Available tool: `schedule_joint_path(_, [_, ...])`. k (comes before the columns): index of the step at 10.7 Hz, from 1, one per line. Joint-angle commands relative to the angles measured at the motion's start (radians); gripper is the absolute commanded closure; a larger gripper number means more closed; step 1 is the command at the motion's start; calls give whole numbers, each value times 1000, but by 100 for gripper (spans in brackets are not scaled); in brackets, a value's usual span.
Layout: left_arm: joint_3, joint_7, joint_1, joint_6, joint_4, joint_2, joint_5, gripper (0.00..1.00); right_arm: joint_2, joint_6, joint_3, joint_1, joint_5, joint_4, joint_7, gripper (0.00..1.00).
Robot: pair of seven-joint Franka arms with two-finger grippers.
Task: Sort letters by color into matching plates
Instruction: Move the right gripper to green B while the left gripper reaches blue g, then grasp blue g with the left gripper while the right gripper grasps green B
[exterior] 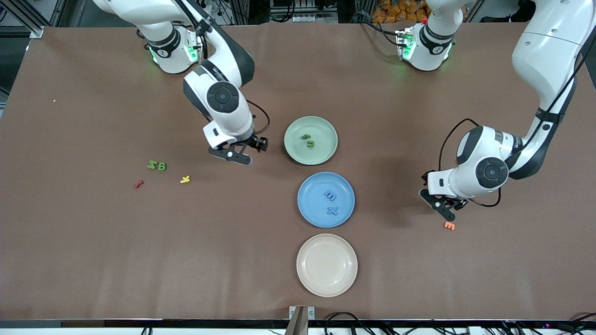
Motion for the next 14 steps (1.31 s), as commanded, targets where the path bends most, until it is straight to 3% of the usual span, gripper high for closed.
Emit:
schedule_joint_path(1, [-10, 16, 37, 87, -29, 19, 35, 0, -158, 14, 15, -102, 22, -197, -208, 21])
schedule_joint_path(3, [-10, 0, 37, 131, -45, 25, 48, 0, -205, -13, -13, -145, 22, -241, -297, 19])
schedule_joint_path(4, [-7, -33, 37, 182, -79, 22, 64, 0, -206, -38, -77, -150, 22, -245, -408, 19])
schedule_joint_path(7, [-4, -101, 39, 205, -102, 20, 144, 0, -240, -20, -175, -182, 22, -306, -614, 18])
schedule_joint_path(10, [-3, -103, 52, 205, -104, 25, 148, 0, -249, 101, -296, -205, 22, -389, -838, 18])
schedule_joint_path(14, [-3, -119, 51, 208, -104, 37, 148, 0, -235, 266, -369, -220, 22, -482, -954, 18])
